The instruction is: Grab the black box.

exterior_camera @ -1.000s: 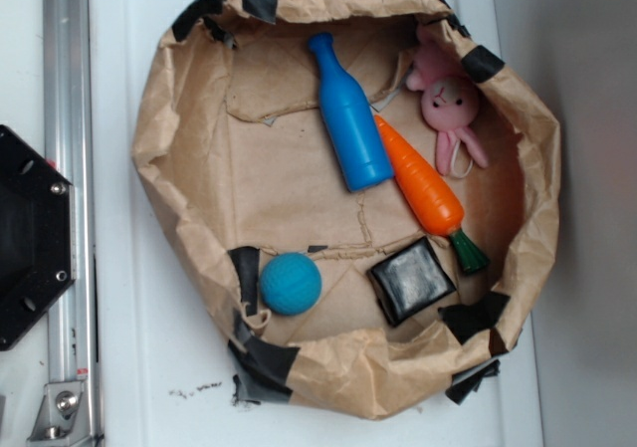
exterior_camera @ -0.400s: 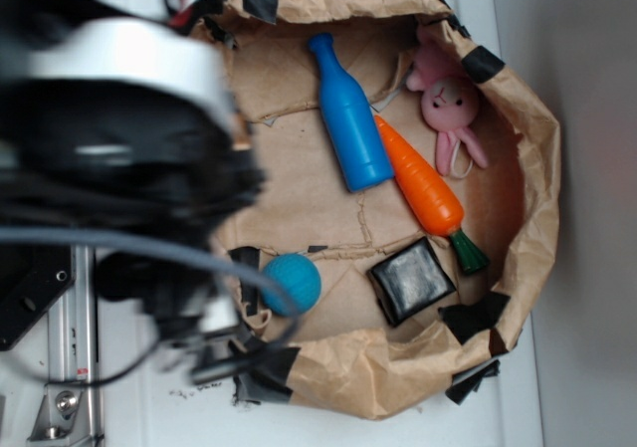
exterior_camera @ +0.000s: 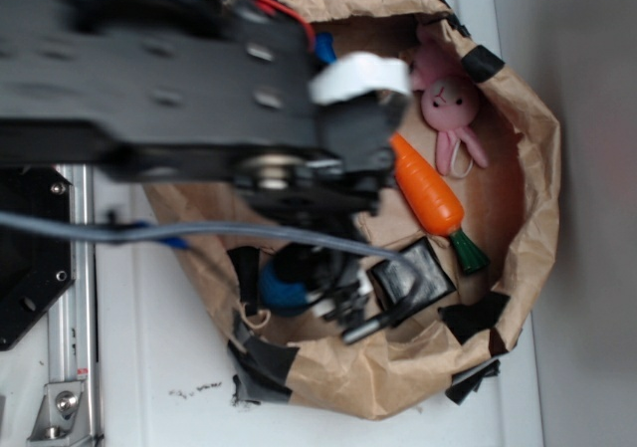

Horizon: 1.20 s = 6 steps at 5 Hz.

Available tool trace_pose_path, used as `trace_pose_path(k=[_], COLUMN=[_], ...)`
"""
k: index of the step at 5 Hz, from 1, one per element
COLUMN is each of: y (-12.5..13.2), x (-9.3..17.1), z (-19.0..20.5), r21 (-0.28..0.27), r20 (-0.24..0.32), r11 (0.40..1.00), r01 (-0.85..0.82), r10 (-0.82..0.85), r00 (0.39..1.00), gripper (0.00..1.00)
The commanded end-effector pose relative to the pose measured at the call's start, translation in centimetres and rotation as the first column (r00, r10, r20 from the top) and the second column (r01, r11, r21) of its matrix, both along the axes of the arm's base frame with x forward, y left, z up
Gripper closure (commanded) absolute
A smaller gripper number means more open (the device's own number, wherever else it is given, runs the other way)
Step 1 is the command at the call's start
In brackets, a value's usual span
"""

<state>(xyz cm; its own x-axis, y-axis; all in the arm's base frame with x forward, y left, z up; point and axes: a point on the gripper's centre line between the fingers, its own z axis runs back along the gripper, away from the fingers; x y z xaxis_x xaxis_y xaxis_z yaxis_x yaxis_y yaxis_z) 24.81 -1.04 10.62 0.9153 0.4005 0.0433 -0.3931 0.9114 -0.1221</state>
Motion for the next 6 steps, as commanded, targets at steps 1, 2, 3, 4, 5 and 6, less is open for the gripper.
trace_pose_path(k=[1, 2, 3, 4, 5, 6], y=[1.6, -0.4, -3.4, -5.7, -7.6, -9.2], x=[5.2, 6.6, 7.7, 7.6, 6.9, 5.6], z=[-3.6, -4.4, -4.6, -4.8, -5.8, -7.8], r21=[0.035, 0.02, -0.056, -0.085, -0.055, -0.085], r20=[0.0, -0.004, 0.001, -0.01, -0.014, -0.06], r11=[0.995, 0.996, 0.998, 0.996, 0.997, 0.989], r01=[-0.095, -0.089, -0.041, 0.028, 0.058, 0.124], r10=[0.095, 0.089, 0.041, -0.029, -0.059, -0.129], r00=[0.995, 0.996, 0.999, 1.0, 0.998, 0.99], gripper=[0.0, 0.0, 0.0, 0.0, 0.0, 0.0])
